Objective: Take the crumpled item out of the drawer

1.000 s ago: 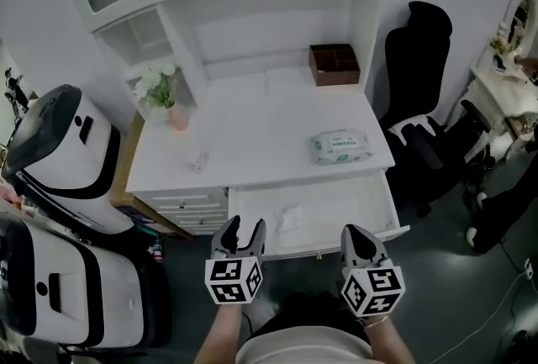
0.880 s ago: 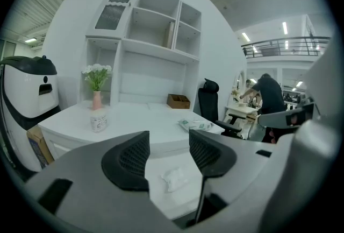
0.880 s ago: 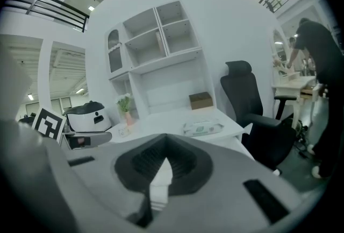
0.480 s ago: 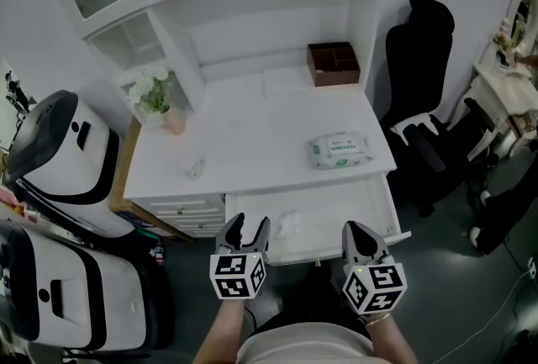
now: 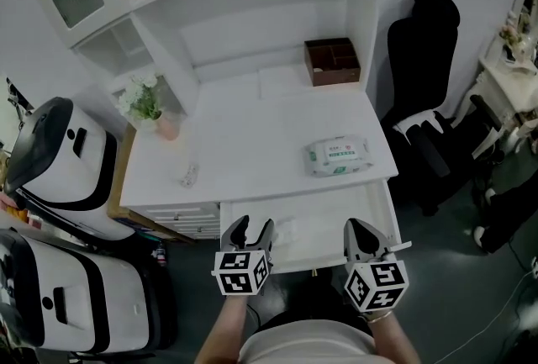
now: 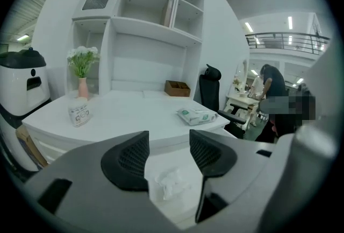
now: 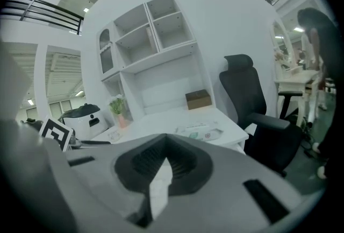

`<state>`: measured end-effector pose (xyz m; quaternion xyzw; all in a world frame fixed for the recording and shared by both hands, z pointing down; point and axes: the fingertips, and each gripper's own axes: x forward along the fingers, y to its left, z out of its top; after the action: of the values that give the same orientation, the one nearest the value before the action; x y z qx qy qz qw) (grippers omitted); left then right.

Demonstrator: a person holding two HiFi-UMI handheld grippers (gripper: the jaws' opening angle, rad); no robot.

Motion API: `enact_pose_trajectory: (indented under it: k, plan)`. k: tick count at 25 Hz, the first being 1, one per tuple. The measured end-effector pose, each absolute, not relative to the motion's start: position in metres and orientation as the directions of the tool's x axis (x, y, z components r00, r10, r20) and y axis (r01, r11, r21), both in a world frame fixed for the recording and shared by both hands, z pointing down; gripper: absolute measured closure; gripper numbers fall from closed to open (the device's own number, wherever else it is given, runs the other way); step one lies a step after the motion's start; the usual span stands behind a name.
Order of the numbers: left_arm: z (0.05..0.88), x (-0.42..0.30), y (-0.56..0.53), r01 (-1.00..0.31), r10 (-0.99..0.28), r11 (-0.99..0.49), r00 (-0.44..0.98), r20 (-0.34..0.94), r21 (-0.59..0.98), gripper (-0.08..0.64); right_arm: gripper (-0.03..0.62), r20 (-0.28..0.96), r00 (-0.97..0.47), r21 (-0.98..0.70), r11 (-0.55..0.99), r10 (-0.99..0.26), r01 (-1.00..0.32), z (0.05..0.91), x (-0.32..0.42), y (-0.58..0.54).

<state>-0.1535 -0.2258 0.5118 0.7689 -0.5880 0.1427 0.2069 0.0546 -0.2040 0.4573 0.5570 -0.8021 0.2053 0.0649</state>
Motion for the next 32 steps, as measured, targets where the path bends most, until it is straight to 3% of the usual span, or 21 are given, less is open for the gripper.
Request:
enact_pose_trajectory:
  k: [16, 32]
  plan:
    - [0.610, -0.116, -0.262, -0.941, -0.651, -0.283, 0.332, 0.683, 0.187, 0.342, 0.591, 0.381, -0.348, -0.273, 0.255, -0.857, -0.928, 0.478, 0.081, -0.235]
    - [0.705, -0.109, -0.259, -0.891, -0.374, -0.447, 0.260, 0.890, 0.072, 0.324, 0.591, 0.405, -0.331, -0.280, 0.229, -0.852, -0.932, 0.485, 0.094, -0.247]
